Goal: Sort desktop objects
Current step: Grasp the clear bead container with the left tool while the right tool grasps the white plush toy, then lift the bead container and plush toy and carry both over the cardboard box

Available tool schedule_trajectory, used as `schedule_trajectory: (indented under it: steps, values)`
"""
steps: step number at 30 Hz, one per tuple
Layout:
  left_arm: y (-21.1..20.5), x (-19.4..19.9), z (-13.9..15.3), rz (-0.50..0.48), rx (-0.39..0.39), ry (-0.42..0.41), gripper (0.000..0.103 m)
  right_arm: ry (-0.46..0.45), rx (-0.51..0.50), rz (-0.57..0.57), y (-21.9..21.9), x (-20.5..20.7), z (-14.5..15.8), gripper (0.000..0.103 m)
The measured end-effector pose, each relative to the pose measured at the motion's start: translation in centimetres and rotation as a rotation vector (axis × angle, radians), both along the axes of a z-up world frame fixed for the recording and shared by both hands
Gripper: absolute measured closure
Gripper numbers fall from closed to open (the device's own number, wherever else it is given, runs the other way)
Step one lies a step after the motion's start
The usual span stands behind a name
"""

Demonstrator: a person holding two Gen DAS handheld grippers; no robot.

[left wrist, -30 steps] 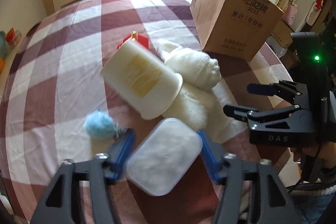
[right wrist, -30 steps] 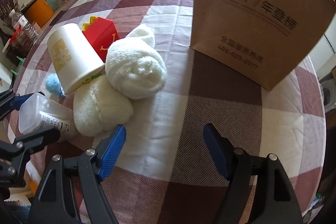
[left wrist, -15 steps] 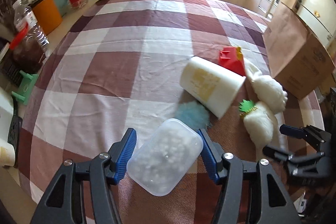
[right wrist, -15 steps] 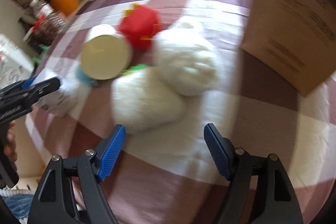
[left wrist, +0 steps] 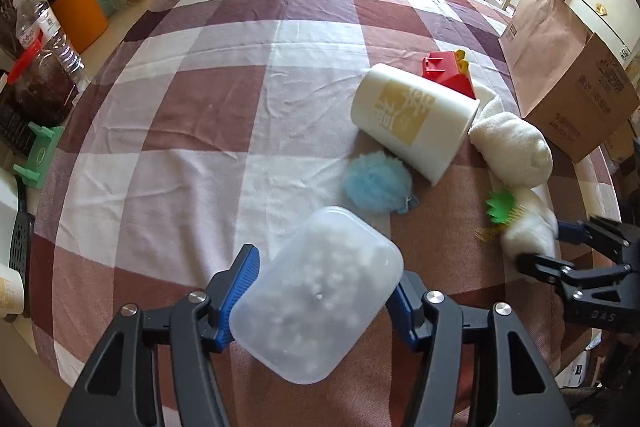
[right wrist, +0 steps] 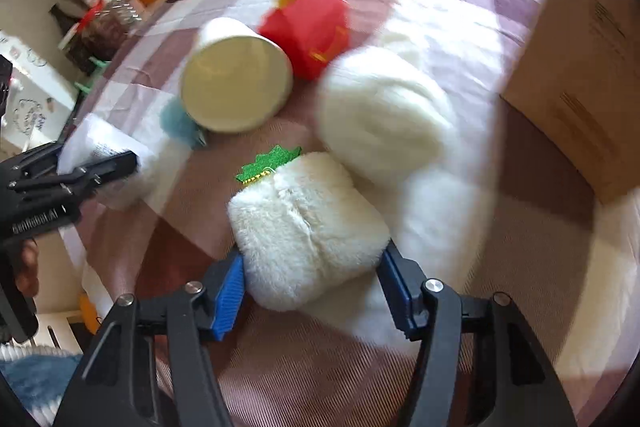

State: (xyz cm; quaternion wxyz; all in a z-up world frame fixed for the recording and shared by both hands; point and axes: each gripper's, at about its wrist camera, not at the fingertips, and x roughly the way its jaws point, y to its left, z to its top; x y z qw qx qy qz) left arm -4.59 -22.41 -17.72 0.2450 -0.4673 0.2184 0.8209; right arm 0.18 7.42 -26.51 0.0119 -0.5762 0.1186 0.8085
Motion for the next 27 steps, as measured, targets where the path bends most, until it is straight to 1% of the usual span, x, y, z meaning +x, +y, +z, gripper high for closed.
schedule_trajectory:
  steps: [2, 4, 6, 8, 12, 14, 17, 18, 19, 20, 21, 22, 23, 25, 27]
  values:
    - [0.1, 0.1, 0.0, -0.007, -0.005, -0.005, 0.042, -0.013, 0.013, -0.014, 0.2, 0.9, -0.1, 0.035]
    - [0.2, 0.1, -0.1, -0.01, -0.013, -0.013, 0.04, -0.015, 0.018, -0.018, 0.3, 1.2, -0.1, 0.031]
    - [0.3, 0.1, -0.4, -0.011, -0.029, -0.06, 0.038, -0.014, 0.017, -0.017, 0.2, 1.2, -0.1, 0.03]
    - [0.2, 0.3, -0.7, -0.017, -0.04, -0.098, 0.038, -0.009, 0.021, -0.016, 0.3, 1.3, 0.0, 0.029]
    - [0.1, 1.6, -1.0, -0.06, -0.06, -0.154, 0.038, -0.009, 0.017, -0.029, 0.9, 1.6, 0.1, 0.027]
    - [0.2, 2.0, -1.1, -0.079, -0.065, -0.15, 0.038, -0.006, 0.018, -0.037, 1.0, 1.6, 0.0, 0.025]
    - [0.4, 1.8, -0.9, -0.066, -0.07, -0.095, 0.038, 0.006, 0.029, -0.035, 0.9, 1.4, 0.1, 0.025]
    - [0.4, 1.6, -0.9, -0.061, -0.071, -0.084, 0.041, 0.011, 0.036, -0.028, 0.8, 1.4, 0.1, 0.025]
    - [0.5, 1.4, -0.9, -0.06, -0.07, -0.08, 0.059, 0.014, 0.044, -0.018, 0.5, 1.3, 0.1, 0.025]
    - [0.6, 1.3, -0.9, -0.063, -0.071, -0.08, 0.06, 0.014, 0.052, -0.006, 0.3, 1.1, 0.0, 0.025]
    - [0.7, 1.2, -0.9, -0.068, -0.077, -0.076, 0.061, 0.017, 0.064, 0.008, -0.1, 1.0, -0.1, 0.028]
    - [0.8, 1.3, -0.9, -0.095, -0.081, -0.061, 0.062, 0.023, 0.074, 0.025, -0.3, 1.0, 0.0, 0.036]
    - [0.7, 1.3, -0.8, -0.112, -0.082, -0.058, 0.062, 0.023, 0.071, 0.036, -0.5, 1.0, 0.0, 0.037]
    - [0.5, 1.3, -0.5, -0.108, -0.068, -0.081, 0.063, 0.008, 0.032, 0.031, -0.2, 1.1, 0.1, 0.04]
    - [0.4, 1.1, 0.2, -0.096, -0.038, -0.104, 0.063, -0.018, -0.024, -0.003, 0.7, 1.3, 0.3, 0.042]
